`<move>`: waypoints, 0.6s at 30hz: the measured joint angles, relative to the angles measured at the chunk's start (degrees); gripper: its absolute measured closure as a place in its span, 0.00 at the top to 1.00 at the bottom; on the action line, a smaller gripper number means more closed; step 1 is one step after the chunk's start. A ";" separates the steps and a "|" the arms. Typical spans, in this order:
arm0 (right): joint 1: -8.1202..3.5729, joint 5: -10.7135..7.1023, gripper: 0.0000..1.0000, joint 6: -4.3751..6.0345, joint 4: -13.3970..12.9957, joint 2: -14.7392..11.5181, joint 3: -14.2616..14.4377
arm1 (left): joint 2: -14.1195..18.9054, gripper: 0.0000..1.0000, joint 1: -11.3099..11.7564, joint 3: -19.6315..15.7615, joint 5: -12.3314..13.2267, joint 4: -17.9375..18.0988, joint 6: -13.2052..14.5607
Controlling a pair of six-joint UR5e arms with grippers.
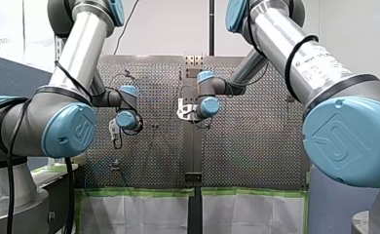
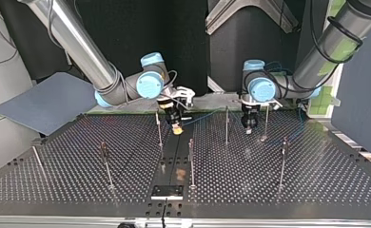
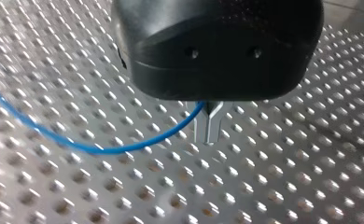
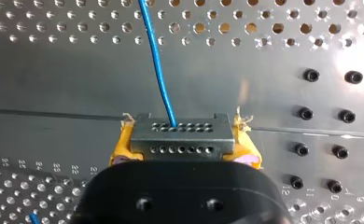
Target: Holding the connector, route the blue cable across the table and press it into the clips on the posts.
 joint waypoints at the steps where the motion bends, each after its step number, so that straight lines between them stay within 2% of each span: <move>1: -0.08 0.02 0.00 0.00 0.00 0.00 -0.04 | -0.53 0.00 0.02 0.38 -0.08 -0.50 -0.09; 7: -0.71 0.12 0.00 -0.05 0.07 0.02 -0.08 | -3.08 0.00 0.06 1.24 -0.24 -1.92 -0.43; 18: -1.69 0.72 0.00 -0.22 0.08 -0.03 -0.20 | -3.41 0.00 0.18 1.30 -0.24 -2.77 -1.38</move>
